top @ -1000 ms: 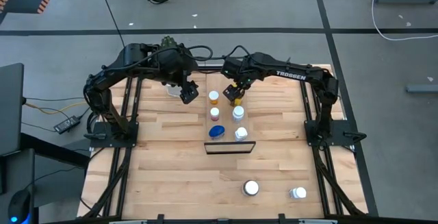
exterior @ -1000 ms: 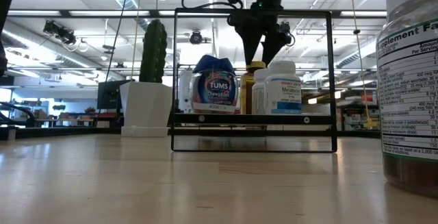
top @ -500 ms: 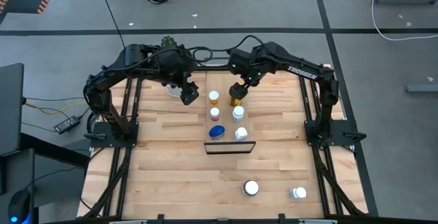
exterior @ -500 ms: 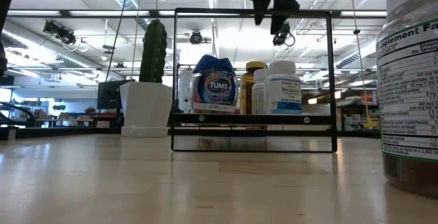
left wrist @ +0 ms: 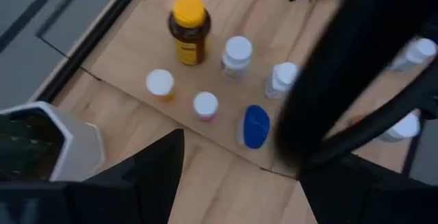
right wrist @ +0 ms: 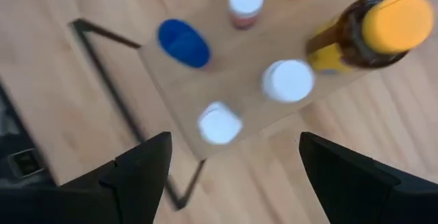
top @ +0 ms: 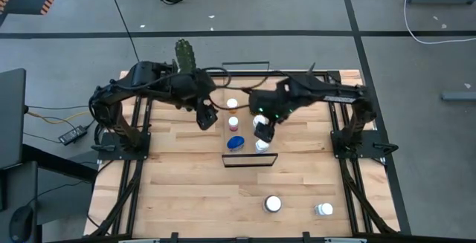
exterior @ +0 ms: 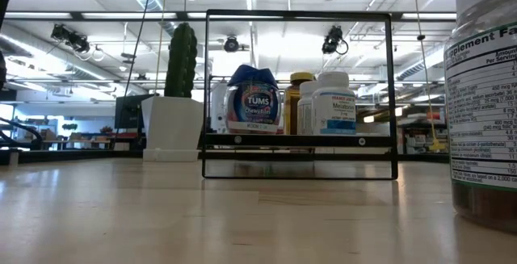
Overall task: Pick and place medicine bottles onto shelf by color
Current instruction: Put the white and blue medicine bottle on the shelf
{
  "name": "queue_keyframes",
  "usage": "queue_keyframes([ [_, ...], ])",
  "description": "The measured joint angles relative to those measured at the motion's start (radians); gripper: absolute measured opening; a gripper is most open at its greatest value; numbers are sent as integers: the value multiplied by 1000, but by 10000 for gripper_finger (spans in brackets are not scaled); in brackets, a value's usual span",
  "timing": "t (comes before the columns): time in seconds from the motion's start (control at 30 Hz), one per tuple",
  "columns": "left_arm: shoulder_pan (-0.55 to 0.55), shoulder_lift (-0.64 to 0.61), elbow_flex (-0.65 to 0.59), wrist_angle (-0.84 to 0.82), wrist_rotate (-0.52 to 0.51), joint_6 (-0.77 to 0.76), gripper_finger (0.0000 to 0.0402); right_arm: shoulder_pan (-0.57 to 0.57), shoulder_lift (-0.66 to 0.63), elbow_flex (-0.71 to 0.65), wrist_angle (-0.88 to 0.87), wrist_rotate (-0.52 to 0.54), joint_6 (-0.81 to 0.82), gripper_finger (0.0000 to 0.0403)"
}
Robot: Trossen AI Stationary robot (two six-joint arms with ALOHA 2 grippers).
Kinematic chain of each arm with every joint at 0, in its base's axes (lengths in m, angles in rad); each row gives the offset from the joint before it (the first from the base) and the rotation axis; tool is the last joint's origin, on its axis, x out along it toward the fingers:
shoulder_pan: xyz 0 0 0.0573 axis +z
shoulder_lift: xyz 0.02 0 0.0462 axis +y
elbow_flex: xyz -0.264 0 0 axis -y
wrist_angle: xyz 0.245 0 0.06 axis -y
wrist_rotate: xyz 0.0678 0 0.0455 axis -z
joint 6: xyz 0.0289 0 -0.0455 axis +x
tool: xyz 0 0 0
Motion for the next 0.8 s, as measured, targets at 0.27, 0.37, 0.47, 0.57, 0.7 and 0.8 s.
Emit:
queue_keyframes([
  [0.27,-98,0,0,0,-56,-134,270,215,-76,-7,4,77,227,328],
  [0.37,-135,0,0,12,-69,-195,270,311,-95,-72,4,115,311,328],
  [0.47,-179,0,0,46,-92,-260,270,403,-125,-203,1,116,412,328],
  [0.57,-227,3,0,101,-120,-293,270,505,-162,-348,1,94,537,328],
  [0.7,-287,23,1,188,-148,-326,270,653,-224,-524,87,30,721,328],
  [0.8,-323,47,1,232,-163,-348,270,762,-270,-642,195,13,879,328],
])
